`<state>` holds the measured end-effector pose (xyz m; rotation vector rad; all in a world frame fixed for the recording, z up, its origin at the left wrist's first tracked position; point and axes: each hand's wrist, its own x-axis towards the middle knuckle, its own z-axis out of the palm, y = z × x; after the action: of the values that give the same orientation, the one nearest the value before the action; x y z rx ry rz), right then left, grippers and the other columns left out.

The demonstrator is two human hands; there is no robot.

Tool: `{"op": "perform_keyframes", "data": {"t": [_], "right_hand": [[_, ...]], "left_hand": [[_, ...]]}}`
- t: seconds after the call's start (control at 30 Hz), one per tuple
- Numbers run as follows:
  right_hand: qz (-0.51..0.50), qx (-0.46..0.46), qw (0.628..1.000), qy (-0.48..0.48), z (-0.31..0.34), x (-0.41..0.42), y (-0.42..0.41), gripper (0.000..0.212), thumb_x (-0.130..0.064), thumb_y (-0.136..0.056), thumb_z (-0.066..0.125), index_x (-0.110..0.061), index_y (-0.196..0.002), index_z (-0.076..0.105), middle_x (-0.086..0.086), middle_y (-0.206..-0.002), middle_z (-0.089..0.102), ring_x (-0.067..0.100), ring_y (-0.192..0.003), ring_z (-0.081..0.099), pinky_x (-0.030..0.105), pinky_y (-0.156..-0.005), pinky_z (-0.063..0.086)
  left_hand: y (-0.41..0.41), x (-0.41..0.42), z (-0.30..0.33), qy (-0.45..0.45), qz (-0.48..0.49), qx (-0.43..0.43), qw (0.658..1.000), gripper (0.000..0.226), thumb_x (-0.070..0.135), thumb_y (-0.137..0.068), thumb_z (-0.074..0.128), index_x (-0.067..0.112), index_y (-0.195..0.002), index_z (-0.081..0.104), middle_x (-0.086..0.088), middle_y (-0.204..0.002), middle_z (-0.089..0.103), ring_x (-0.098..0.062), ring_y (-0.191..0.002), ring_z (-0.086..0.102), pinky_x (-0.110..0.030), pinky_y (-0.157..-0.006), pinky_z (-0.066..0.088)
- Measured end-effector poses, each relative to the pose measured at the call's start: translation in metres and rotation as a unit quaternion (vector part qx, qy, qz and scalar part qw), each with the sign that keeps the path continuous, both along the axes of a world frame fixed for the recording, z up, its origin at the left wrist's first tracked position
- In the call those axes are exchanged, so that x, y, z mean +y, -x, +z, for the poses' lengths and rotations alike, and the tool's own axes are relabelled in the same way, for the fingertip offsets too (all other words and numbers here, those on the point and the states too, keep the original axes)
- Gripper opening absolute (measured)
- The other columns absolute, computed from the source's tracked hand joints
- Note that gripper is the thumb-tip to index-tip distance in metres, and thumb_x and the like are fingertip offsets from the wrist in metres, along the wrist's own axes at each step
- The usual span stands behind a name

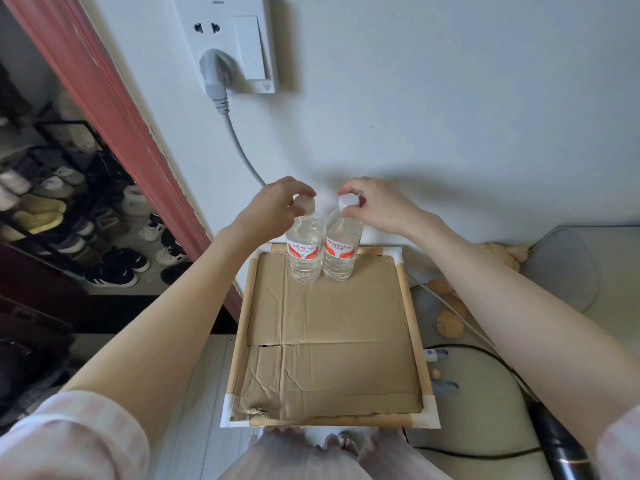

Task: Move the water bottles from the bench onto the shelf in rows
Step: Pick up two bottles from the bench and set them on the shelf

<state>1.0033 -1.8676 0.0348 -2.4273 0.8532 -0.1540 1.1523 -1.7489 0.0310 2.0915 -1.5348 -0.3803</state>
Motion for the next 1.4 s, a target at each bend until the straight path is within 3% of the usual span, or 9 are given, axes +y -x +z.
{"op": "perform_keyframes", "data": {"t": [0.1,0.3,0.47,0.57,0.77,0.97,1.1,1.27,1.4], "right_hand": [[-0.007,0.001,1.000,0.016,-0.004,0.003,-0.004,0.031,-0.021,-0.085,0.060,-0.011,-0.114,0.055,0.008,-0.117,0.054,0.022,-0.106,0.049,0.023,-0.078,0.030],[-0.062,-0.010,0.995,0.071,-0.004,0.007,-0.003,0.039,-0.043,-0.078,0.065,-0.013,-0.087,0.042,0.001,-0.090,0.047,0.021,-0.082,0.044,0.028,-0.066,0.028],[-0.010,-0.022,0.999,0.026,-0.007,0.012,-0.002,0.041,-0.031,-0.082,0.063,-0.014,-0.116,0.049,0.004,-0.123,0.053,0.017,-0.098,0.050,0.026,-0.080,0.034],[0.013,-0.013,1.000,0.003,-0.003,0.010,0.000,0.032,-0.018,-0.085,0.058,-0.017,-0.117,0.055,0.005,-0.119,0.054,0.013,-0.086,0.048,0.023,-0.078,0.032],[-0.105,0.006,0.992,0.071,-0.004,0.005,-0.001,0.039,-0.045,-0.080,0.063,-0.014,-0.091,0.042,0.002,-0.095,0.045,0.021,-0.089,0.043,0.030,-0.068,0.029],[-0.014,0.007,1.000,-0.001,-0.008,0.004,0.002,0.040,-0.021,-0.087,0.053,-0.017,-0.127,0.046,0.005,-0.132,0.047,0.024,-0.117,0.046,0.029,-0.093,0.034],[-0.015,0.009,1.000,0.008,-0.006,0.003,0.003,0.038,-0.019,-0.089,0.051,-0.020,-0.127,0.049,0.006,-0.131,0.051,0.023,-0.108,0.052,0.026,-0.085,0.034],[-0.057,-0.041,0.998,-0.008,-0.010,0.007,0.002,0.030,-0.024,-0.087,0.056,-0.023,-0.118,0.057,0.005,-0.108,0.062,0.018,-0.091,0.052,0.023,-0.077,0.033],[-0.058,-0.073,0.996,0.000,-0.011,0.013,-0.001,0.027,-0.021,-0.087,0.056,-0.022,-0.114,0.058,-0.007,-0.076,0.050,0.015,-0.081,0.046,0.023,-0.073,0.032]], "left_hand": [[0.001,-0.002,-0.001,-0.006,0.020,0.008,1.000,0.029,0.006,-0.082,0.056,0.008,-0.111,0.057,-0.011,-0.113,0.054,-0.022,-0.092,0.053,-0.022,-0.077,0.035],[0.001,-0.003,0.000,-0.009,0.046,0.006,0.999,0.030,0.011,-0.081,0.060,0.004,-0.110,0.056,-0.014,-0.112,0.053,-0.027,-0.094,0.055,-0.024,-0.078,0.037],[0.002,-0.001,-0.001,-0.002,0.048,0.018,0.999,0.027,0.009,-0.081,0.059,0.004,-0.107,0.057,-0.014,-0.109,0.055,-0.028,-0.096,0.055,-0.027,-0.079,0.039],[0.002,-0.001,-0.002,0.003,0.049,0.029,0.998,0.026,0.010,-0.081,0.059,0.006,-0.107,0.057,-0.012,-0.109,0.055,-0.027,-0.095,0.055,-0.028,-0.080,0.041],[0.003,0.000,-0.002,0.006,0.048,0.034,0.998,0.025,0.010,-0.082,0.058,0.007,-0.107,0.057,-0.011,-0.108,0.056,-0.024,-0.093,0.055,-0.017,-0.071,0.032],[0.001,0.002,-0.002,0.014,0.047,0.040,0.998,0.025,0.010,-0.082,0.058,0.007,-0.107,0.057,-0.011,-0.109,0.056,-0.025,-0.094,0.055,-0.017,-0.072,0.032],[0.002,0.000,-0.003,0.013,0.045,0.046,0.998,0.026,0.008,-0.083,0.056,0.008,-0.109,0.057,-0.011,-0.112,0.056,-0.025,-0.095,0.055,-0.018,-0.074,0.033],[0.000,0.001,-0.004,0.019,0.030,0.046,0.998,0.029,0.002,-0.084,0.053,0.008,-0.112,0.056,-0.010,-0.117,0.056,-0.026,-0.100,0.054,-0.015,-0.073,0.030],[0.000,0.003,-0.005,0.023,0.034,0.065,0.997,0.033,0.001,-0.086,0.050,0.009,-0.117,0.054,-0.009,-0.121,0.055,-0.024,-0.104,0.054,-0.014,-0.078,0.031]]}}
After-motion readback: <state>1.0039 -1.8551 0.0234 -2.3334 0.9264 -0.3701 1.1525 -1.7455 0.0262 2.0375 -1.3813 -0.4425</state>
